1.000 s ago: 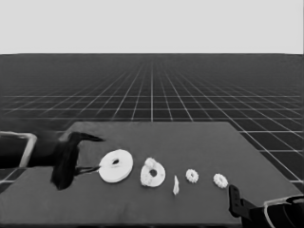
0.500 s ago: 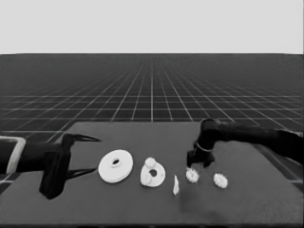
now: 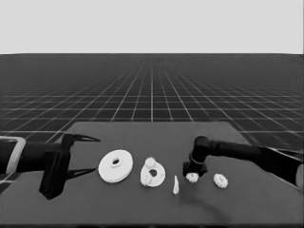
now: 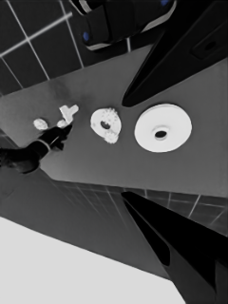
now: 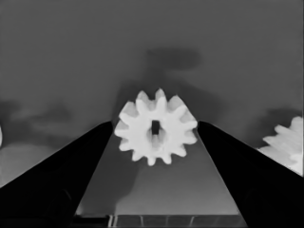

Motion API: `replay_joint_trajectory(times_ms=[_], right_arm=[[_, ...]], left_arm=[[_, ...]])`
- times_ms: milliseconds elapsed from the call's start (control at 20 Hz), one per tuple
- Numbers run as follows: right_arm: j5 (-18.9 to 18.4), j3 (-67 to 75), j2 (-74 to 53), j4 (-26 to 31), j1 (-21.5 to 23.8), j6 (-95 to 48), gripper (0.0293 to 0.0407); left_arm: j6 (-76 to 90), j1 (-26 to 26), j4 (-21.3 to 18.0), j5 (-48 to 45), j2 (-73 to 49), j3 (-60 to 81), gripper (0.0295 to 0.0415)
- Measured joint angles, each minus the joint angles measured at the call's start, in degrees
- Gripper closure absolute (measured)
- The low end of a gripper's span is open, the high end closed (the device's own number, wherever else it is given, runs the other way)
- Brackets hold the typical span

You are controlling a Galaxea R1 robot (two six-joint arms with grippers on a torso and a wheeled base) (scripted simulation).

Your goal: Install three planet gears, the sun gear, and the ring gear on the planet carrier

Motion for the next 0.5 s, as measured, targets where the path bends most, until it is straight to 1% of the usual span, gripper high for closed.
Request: replay_joint_trajectory(times_ms=[200,300,350,500], right_arm=[[0.27,-0.44,0.17,-0.32,-0.35,-0.17,0.0315],[0.29,-0.48,0.18,-0.35,-0.37,-0.19,0.0386],[0.3,-0.48,0.18,-0.36,-0.36,-0.19,0.0387],[0.3,-0.49,0.19,-0.37,-0.35,-0.19,0.0387]], left_arm=[[0.0,0.0,0.0,0.0,0.0,0.0,0.0326],[0.0,0.0,0.0,0.0,0.0,0.0,0.0326],[0.0,0.0,0.0,0.0,0.0,0.0,0.0326],[0.0,0.0,0.0,0.0,0.0,0.0,0.0326]])
